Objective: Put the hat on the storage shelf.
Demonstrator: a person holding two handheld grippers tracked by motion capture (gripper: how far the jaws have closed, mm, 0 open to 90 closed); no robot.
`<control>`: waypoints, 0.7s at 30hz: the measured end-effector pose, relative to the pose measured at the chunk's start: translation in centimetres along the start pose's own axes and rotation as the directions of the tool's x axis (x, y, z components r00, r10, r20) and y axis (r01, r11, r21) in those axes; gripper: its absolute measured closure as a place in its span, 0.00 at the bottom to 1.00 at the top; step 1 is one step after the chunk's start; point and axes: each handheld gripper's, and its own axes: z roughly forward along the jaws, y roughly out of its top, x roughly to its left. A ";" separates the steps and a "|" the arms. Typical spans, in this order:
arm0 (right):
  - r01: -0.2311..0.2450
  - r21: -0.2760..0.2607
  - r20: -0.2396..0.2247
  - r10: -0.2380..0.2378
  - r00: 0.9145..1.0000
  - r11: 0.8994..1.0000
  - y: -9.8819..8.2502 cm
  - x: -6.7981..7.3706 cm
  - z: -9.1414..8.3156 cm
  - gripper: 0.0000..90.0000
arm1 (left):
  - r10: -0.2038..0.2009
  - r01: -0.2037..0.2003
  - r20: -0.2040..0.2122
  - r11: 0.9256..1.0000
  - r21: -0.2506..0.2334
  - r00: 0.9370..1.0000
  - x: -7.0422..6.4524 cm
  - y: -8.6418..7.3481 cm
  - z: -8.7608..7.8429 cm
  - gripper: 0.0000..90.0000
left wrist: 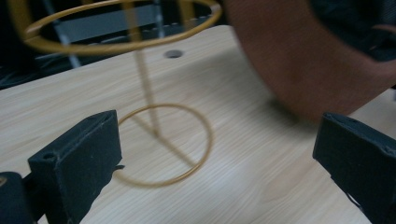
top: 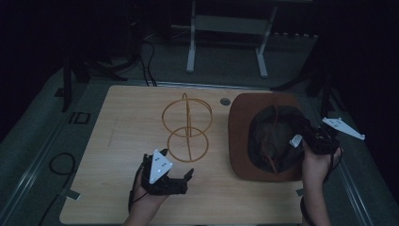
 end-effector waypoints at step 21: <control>0.038 -0.037 0.002 -0.038 0.999 0.999 -1.8 0.9 -2.1 0.95 | 0.048 -0.051 0.162 0.999 0.018 0.986 -7.8 8.4 10.6 0.04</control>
